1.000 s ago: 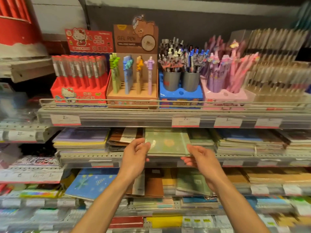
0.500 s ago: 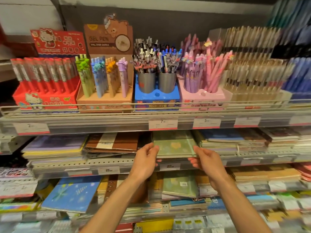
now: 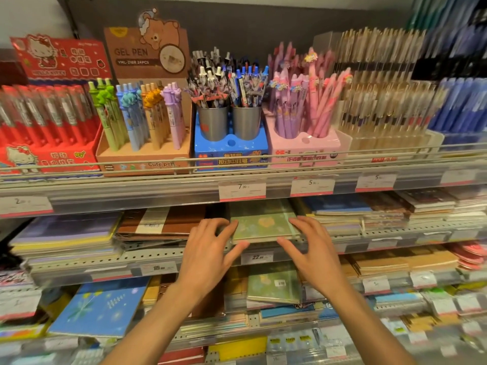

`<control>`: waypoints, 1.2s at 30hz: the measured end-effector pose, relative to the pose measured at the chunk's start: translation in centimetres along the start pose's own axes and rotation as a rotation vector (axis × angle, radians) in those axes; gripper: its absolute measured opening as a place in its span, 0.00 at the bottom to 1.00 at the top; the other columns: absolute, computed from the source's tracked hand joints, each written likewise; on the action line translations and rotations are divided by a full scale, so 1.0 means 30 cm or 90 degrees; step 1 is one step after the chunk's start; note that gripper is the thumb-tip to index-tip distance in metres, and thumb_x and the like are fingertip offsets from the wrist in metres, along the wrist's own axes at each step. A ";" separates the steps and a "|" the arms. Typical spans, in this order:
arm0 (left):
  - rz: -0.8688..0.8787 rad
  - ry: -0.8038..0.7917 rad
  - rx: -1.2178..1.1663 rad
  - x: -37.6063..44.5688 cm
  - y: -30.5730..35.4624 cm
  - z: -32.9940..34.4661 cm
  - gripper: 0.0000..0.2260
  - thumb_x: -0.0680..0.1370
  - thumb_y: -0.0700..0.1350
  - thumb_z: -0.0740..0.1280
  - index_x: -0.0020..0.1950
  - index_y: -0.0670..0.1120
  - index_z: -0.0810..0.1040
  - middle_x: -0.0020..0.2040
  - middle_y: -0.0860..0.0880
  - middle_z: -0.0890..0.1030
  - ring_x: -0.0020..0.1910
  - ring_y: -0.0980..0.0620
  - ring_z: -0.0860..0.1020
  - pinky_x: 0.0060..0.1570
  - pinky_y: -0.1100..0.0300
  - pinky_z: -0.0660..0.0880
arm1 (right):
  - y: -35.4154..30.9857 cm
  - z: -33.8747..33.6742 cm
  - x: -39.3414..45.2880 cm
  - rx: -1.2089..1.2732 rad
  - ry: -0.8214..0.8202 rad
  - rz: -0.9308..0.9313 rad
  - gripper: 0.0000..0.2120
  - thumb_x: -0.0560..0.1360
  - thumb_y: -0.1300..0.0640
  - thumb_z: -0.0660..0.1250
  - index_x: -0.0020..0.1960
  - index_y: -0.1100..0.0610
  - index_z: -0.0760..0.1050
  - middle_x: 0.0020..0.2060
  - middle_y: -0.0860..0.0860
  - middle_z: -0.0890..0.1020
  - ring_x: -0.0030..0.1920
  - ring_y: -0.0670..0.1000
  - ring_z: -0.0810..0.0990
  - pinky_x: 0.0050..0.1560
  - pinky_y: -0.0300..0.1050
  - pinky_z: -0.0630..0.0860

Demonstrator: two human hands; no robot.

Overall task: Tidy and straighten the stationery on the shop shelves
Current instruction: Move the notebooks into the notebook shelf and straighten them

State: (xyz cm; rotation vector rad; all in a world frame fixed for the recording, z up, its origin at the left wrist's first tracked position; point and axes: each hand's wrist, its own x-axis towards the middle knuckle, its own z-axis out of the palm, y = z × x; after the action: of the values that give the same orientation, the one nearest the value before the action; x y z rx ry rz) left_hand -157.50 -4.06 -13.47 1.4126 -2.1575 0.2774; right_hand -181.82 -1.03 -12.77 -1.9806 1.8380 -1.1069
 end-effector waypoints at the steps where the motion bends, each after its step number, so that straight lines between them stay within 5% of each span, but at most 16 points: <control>1: -0.007 0.006 0.017 0.004 -0.001 0.010 0.26 0.80 0.64 0.57 0.70 0.50 0.75 0.62 0.49 0.78 0.61 0.49 0.73 0.56 0.53 0.72 | 0.000 0.015 0.013 -0.003 0.006 -0.003 0.28 0.76 0.39 0.66 0.72 0.49 0.70 0.71 0.46 0.70 0.72 0.47 0.66 0.73 0.46 0.64; 6: -0.054 -0.009 0.065 0.048 0.004 0.036 0.24 0.81 0.62 0.54 0.67 0.50 0.77 0.59 0.48 0.83 0.60 0.44 0.76 0.56 0.49 0.72 | 0.001 0.054 0.081 -0.016 0.003 0.028 0.26 0.79 0.42 0.64 0.74 0.51 0.69 0.75 0.51 0.66 0.74 0.52 0.65 0.72 0.48 0.64; 14: -0.083 -0.058 0.067 0.108 0.020 0.054 0.17 0.82 0.59 0.57 0.59 0.51 0.79 0.51 0.51 0.85 0.60 0.45 0.76 0.57 0.49 0.69 | 0.027 0.105 0.130 -0.037 0.051 0.039 0.24 0.80 0.42 0.63 0.71 0.54 0.72 0.61 0.53 0.74 0.62 0.53 0.75 0.61 0.48 0.74; 19: -0.102 -0.057 0.070 0.126 0.024 0.062 0.16 0.82 0.58 0.57 0.55 0.52 0.80 0.50 0.51 0.84 0.58 0.46 0.76 0.55 0.49 0.68 | 0.018 0.129 0.133 -0.072 0.075 0.052 0.24 0.80 0.41 0.61 0.71 0.54 0.71 0.62 0.55 0.73 0.63 0.56 0.74 0.59 0.51 0.75; 26: -0.091 -0.059 0.045 0.118 0.017 0.061 0.17 0.83 0.59 0.55 0.57 0.51 0.79 0.54 0.51 0.83 0.61 0.46 0.75 0.58 0.50 0.68 | 0.025 0.140 0.125 -0.103 0.090 0.038 0.24 0.80 0.44 0.63 0.72 0.53 0.69 0.63 0.55 0.72 0.63 0.55 0.74 0.58 0.50 0.77; 31: -0.035 0.000 -0.021 0.030 -0.051 0.027 0.23 0.81 0.59 0.55 0.69 0.48 0.75 0.63 0.50 0.78 0.63 0.49 0.74 0.63 0.51 0.72 | -0.002 0.147 0.088 -0.117 0.125 0.014 0.25 0.79 0.48 0.65 0.73 0.56 0.69 0.70 0.58 0.70 0.70 0.57 0.69 0.68 0.53 0.70; 36: -0.085 0.081 -0.008 -0.088 -0.222 -0.062 0.22 0.80 0.58 0.60 0.68 0.46 0.75 0.64 0.49 0.76 0.65 0.48 0.72 0.64 0.49 0.71 | -0.091 0.214 0.038 -0.136 0.201 -0.068 0.18 0.77 0.53 0.69 0.65 0.55 0.76 0.69 0.56 0.71 0.71 0.57 0.67 0.71 0.57 0.67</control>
State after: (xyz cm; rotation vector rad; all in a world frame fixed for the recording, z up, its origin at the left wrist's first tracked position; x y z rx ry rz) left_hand -150.14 -4.03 -14.14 1.4826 -1.9511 0.2952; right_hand -175.65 -3.64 -15.10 -2.1455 2.1050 -1.3734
